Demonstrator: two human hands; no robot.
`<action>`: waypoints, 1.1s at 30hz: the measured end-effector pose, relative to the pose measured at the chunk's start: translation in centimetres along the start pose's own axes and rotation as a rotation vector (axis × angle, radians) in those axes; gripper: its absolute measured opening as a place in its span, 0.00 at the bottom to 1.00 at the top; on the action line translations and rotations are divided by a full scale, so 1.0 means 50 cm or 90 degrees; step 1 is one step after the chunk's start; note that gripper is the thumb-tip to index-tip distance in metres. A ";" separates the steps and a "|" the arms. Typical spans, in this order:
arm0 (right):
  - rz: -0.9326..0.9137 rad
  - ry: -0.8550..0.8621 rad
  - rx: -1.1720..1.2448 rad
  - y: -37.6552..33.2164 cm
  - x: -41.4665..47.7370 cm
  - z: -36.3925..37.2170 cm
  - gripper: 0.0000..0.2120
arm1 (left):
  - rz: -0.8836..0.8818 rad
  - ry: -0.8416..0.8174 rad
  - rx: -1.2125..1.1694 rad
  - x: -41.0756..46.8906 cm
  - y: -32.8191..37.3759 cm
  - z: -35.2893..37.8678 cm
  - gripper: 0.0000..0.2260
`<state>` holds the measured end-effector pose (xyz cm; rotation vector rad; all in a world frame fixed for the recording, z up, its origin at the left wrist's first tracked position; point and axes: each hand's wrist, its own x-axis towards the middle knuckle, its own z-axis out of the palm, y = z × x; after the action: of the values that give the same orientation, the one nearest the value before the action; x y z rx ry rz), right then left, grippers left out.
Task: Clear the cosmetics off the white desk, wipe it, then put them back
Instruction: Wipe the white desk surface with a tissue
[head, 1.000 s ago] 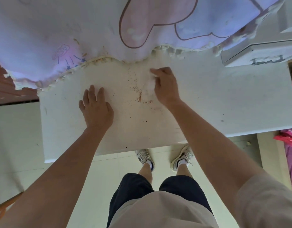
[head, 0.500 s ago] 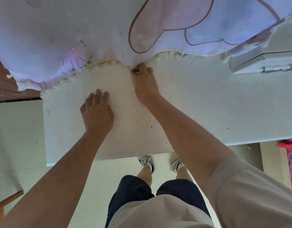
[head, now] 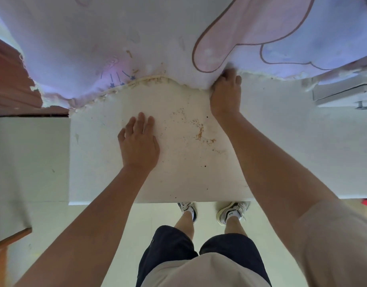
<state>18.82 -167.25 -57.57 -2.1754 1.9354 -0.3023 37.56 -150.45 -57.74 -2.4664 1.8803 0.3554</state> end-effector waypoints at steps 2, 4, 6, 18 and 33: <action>-0.089 -0.060 0.019 -0.066 -0.022 0.022 0.14 | -0.004 -0.001 -0.004 0.002 0.004 -0.001 0.23; -0.208 -0.100 0.030 -0.112 -0.059 0.029 0.16 | -0.006 -0.003 -0.011 0.002 0.007 -0.002 0.23; -0.297 -0.165 0.073 -0.117 -0.081 0.014 0.17 | -0.005 -0.004 -0.016 0.000 0.007 -0.005 0.24; 0.079 0.016 0.078 0.015 -0.018 0.002 0.12 | -0.114 0.142 -0.075 -0.020 -0.083 -0.032 0.23; -0.065 -0.112 0.180 0.029 -0.051 -0.043 0.17 | -0.151 0.019 -0.039 -0.041 -0.089 -0.003 0.22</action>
<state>16.51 -164.93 -55.98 -2.0431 1.5859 -0.3638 41.34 -147.31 -57.76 -2.7101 1.5831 0.3760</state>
